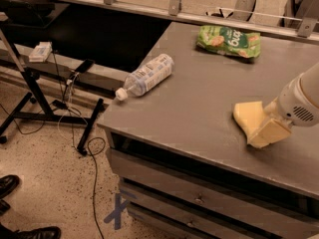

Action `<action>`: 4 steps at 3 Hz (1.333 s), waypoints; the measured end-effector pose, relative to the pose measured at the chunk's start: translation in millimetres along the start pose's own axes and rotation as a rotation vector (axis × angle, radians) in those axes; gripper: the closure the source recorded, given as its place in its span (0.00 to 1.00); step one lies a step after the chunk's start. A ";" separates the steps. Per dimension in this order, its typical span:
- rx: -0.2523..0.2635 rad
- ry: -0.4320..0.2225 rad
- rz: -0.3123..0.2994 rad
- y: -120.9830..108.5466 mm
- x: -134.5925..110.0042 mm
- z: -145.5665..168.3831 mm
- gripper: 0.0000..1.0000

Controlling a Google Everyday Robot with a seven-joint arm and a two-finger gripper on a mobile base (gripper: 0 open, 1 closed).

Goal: Move sponge near blue plastic bottle

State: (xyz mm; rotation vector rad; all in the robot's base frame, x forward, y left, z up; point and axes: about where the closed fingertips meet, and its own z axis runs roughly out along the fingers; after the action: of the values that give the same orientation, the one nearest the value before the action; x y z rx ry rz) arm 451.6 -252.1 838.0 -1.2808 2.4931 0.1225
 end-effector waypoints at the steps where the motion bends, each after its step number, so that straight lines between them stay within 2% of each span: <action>1: 0.000 -0.019 0.006 -1.7 -3.2 0.1 0.64; 2: 0.008 -0.037 -0.002 -6.9 -11.9 -2.0 0.87; 3: 0.048 -0.051 -0.034 -23.9 -28.7 -11.1 1.00; 4: 0.123 -0.071 -0.081 -49.3 -47.2 -41.0 1.00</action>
Offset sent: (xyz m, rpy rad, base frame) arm 0.0222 0.0062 0.0144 0.0356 -0.0549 0.0041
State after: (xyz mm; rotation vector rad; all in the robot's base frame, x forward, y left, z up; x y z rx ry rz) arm 506.3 -254.0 895.9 -1.3015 2.3467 -0.0055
